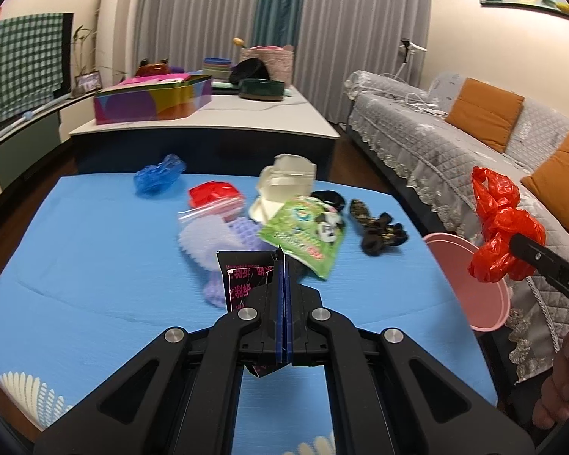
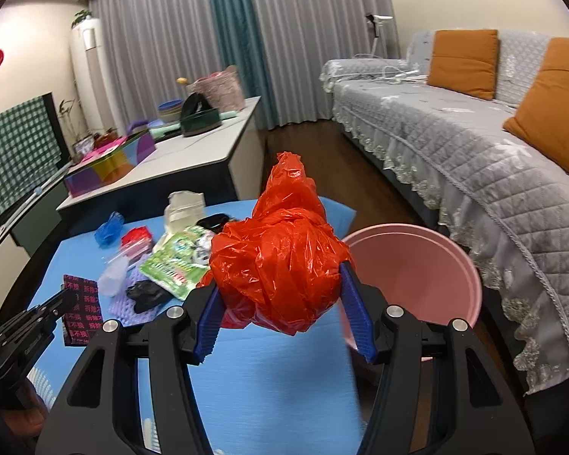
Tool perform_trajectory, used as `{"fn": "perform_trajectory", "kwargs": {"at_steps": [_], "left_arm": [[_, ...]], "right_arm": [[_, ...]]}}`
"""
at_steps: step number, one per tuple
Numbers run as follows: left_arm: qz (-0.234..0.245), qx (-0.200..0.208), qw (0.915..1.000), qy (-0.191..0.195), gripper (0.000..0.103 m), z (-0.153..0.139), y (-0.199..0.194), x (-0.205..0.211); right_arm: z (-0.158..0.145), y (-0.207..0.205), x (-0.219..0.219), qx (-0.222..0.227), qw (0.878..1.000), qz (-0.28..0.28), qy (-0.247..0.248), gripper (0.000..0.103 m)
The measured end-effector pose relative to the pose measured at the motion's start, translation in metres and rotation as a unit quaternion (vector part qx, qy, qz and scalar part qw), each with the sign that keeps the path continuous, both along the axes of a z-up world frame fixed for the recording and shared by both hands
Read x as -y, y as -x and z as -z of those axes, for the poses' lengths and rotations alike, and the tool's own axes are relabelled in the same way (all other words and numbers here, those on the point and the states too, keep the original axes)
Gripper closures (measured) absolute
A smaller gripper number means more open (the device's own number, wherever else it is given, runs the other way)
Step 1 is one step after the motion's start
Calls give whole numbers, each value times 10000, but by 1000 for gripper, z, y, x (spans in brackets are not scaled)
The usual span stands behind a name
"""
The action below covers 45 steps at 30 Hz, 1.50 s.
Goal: Collect trash
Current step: 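Lift and carry the wrapper and red bag with both grippers over the pink bin, then open the left gripper over the bin while the right gripper releases the red bag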
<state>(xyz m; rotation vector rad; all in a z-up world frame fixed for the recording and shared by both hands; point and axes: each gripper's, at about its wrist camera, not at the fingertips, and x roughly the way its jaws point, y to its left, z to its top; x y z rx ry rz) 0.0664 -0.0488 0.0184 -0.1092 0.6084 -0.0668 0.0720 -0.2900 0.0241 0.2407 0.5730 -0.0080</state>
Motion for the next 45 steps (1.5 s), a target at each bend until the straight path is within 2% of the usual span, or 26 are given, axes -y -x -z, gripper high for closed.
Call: {"fn": "perform_trajectory", "kwargs": {"at_steps": [14,26,41,45], "left_arm": [[885,74,9960,39,103,0,-12,79],[1635,165,9863,170,103,2,-46,145],[2197,101,9754,141,103,8,-105,198],[2304,95,9730,118,103,9,-115,210]], "right_arm": [[-2,10,63,164,9976,657,137,46],[11,-7,115,28,9929,1189,-3,46],[24,-37,131,-156,9900,1379,244,46],[31,-42,141,-262,9884,1485,164,46]]}}
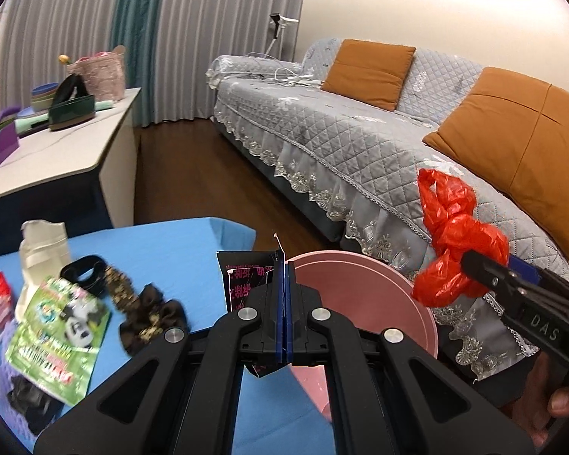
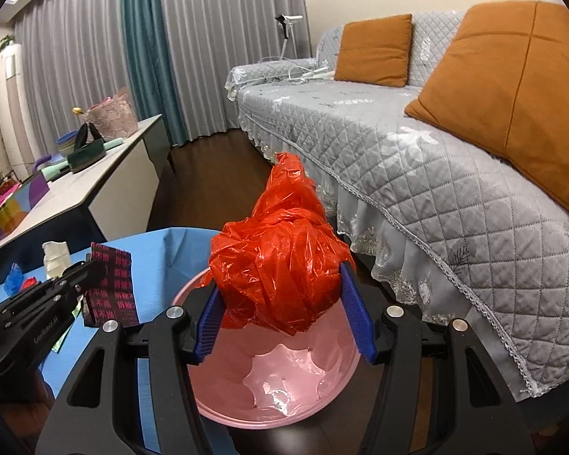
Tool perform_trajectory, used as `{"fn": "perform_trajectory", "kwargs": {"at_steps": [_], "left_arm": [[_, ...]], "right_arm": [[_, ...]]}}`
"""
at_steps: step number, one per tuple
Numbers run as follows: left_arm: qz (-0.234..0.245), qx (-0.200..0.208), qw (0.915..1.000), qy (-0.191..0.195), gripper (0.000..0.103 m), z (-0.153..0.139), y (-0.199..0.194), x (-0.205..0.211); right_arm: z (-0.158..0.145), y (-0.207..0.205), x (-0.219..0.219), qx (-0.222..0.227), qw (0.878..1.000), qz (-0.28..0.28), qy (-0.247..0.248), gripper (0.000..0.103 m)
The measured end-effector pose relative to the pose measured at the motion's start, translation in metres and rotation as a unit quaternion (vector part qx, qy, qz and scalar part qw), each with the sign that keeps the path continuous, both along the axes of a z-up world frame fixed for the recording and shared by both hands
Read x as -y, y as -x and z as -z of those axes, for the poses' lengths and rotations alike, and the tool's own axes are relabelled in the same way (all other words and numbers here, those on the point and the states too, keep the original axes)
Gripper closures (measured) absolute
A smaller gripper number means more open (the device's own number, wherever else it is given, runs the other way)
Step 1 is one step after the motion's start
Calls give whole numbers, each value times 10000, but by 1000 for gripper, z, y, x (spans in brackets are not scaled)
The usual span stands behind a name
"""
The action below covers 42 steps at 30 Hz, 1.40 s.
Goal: Collect trash
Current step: 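Open the left gripper over the bin while the right gripper releases the red bag, then move both open grippers back over the trash on the table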
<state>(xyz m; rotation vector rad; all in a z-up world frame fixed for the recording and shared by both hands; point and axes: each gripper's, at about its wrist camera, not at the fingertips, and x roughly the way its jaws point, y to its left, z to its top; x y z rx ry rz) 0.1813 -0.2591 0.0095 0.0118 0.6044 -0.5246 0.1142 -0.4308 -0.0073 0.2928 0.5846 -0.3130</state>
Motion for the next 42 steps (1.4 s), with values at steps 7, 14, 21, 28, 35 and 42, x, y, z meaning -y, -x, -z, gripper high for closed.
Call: {"fn": "perform_trajectory", "kwargs": {"at_steps": [7,14,21,28,35,42], "left_arm": [[214,-48,9997,-92,103,4,-11,19],[394,-66,9992,-97,95,2,-19,26],[189,-56,9998,-22,77,-8,-17,8],[13,26,10000,-28,77,-23,-1,-18],[-265,141,9995,-52,70,-41,18,-56],[-566,264,9980,-112,62,-58,43,-100]], "right_arm": [[6,-6,12,-64,9999,142,-73,45],[11,-10,17,-171,9993,314,-131,34],[7,-10,11,-150,9993,330,-97,20],[-6,-8,-4,39,9998,206,-19,5],[-23,-8,-32,62,10000,37,51,5],[-40,2,-69,241,9986,-382,278,5]]}}
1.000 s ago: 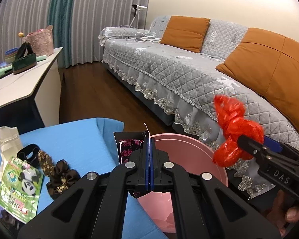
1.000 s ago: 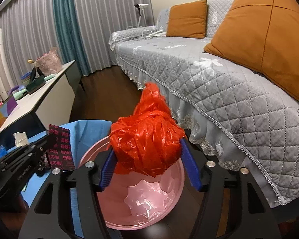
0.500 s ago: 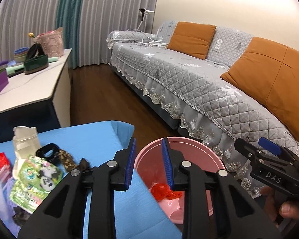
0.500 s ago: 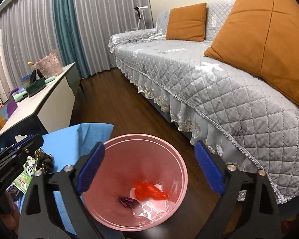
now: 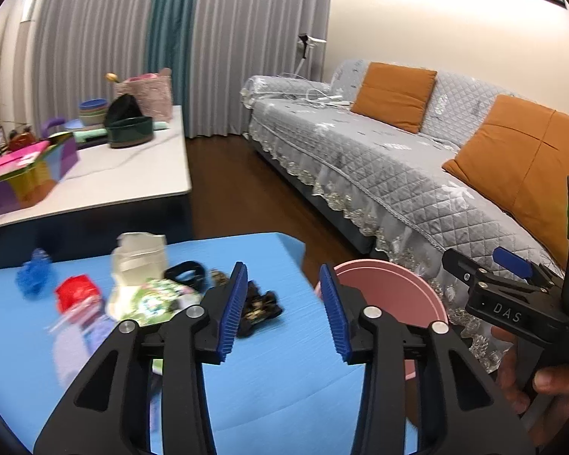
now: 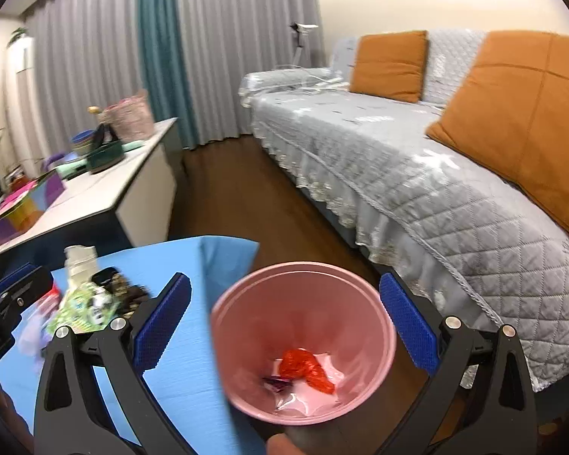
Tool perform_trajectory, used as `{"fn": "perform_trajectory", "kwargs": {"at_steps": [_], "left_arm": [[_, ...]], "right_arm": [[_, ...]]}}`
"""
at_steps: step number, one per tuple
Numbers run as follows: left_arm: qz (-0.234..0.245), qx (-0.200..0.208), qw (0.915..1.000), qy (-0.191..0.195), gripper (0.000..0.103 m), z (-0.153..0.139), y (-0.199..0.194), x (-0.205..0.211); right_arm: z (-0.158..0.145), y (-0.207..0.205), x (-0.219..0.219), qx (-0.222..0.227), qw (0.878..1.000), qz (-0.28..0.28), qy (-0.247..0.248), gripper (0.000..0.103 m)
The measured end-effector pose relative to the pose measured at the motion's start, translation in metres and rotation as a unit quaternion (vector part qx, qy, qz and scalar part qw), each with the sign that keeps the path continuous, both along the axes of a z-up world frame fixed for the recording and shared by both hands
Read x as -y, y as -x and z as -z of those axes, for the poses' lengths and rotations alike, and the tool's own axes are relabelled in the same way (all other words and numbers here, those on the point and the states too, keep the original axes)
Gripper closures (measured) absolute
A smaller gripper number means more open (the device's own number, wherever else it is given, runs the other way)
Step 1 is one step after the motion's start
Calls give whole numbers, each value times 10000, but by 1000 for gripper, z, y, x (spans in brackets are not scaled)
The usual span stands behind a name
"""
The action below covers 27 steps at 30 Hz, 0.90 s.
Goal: Collect trash
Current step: 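Move both open grippers back over the trash on the table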
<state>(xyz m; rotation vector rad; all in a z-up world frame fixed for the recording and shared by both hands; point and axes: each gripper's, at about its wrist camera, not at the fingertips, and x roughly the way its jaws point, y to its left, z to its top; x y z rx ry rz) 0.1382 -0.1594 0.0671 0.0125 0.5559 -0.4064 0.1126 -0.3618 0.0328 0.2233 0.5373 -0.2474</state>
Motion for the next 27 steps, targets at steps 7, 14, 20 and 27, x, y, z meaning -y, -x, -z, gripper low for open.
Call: {"fn": "perform_trajectory", "kwargs": {"at_steps": [7,14,20,27], "left_arm": [[-315,60,9995,-58,54,-12,24,-43],[-725,237,9971,-81,44,-13,42,-84],[-1432,377,9890,-66,45,6,51,-127],[-2074,50,9782,64,48,28,40,-181]], "right_arm": [[-9,4,-36,93,9990,-416,119,6],[-13,4,-54,271,9984,-483,-76,16],[-7,2,-64,389,9966,-626,-366,32],[3,-12,-94,197,9937,-1022,-417,40]]}}
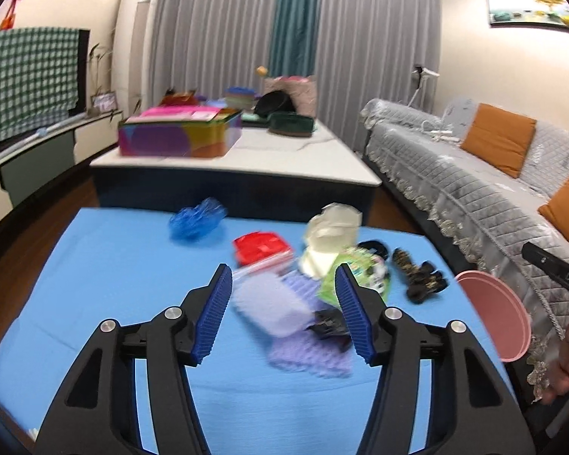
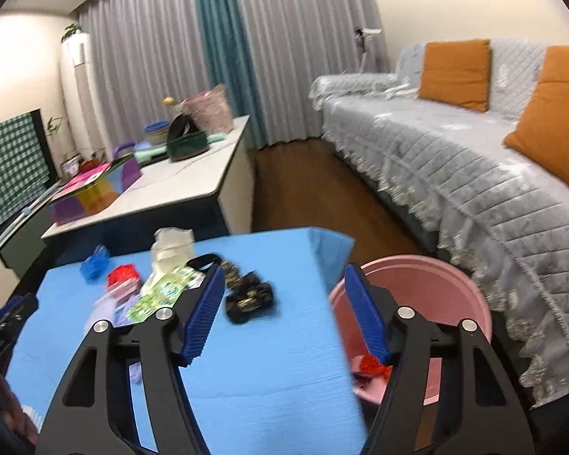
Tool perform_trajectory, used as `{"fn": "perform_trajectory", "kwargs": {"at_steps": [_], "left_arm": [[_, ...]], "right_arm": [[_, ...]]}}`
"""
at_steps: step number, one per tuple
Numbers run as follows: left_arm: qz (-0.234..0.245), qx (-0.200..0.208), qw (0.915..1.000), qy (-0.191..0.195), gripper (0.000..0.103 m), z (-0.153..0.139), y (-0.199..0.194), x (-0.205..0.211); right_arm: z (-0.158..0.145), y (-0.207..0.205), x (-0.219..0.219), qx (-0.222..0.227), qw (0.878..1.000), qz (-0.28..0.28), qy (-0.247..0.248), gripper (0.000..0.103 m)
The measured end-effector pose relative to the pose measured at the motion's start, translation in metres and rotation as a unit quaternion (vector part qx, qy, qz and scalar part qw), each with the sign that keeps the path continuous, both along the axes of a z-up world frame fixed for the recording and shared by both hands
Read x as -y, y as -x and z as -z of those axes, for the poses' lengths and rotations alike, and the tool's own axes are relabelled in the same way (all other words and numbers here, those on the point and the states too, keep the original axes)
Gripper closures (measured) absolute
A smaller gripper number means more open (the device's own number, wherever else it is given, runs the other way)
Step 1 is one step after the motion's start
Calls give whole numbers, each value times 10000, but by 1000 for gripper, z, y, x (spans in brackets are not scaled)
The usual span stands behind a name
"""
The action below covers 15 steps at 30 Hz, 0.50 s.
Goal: Collect trash
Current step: 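Move both open grippers back over the trash on the table, then grasp the white bubble wrap with the left gripper while the right gripper grasps the black scrunchie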
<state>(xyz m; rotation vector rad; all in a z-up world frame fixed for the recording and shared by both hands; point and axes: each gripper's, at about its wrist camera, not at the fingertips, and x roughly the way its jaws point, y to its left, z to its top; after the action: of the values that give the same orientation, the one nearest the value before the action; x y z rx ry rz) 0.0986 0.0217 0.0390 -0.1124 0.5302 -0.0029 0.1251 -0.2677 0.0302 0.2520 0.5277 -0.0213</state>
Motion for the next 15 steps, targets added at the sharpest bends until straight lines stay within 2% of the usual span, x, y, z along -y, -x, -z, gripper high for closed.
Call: {"fn": "perform_trajectory", "kwargs": {"at_steps": [2,6,15], "left_arm": [[-37,-192,9997,116,48,7,-3,-8],[-138,-431,9988,213,55,22,-11,-17],[-92,-532,9976,424,55,41,-30,-10]], "right_arm": [[4,-7,-4,-83,10000,35,-12,40],[15,-20,-6,-264,9995,39,-185,44],[34,-47,-13,-437,9989,-58,-136,44]]}}
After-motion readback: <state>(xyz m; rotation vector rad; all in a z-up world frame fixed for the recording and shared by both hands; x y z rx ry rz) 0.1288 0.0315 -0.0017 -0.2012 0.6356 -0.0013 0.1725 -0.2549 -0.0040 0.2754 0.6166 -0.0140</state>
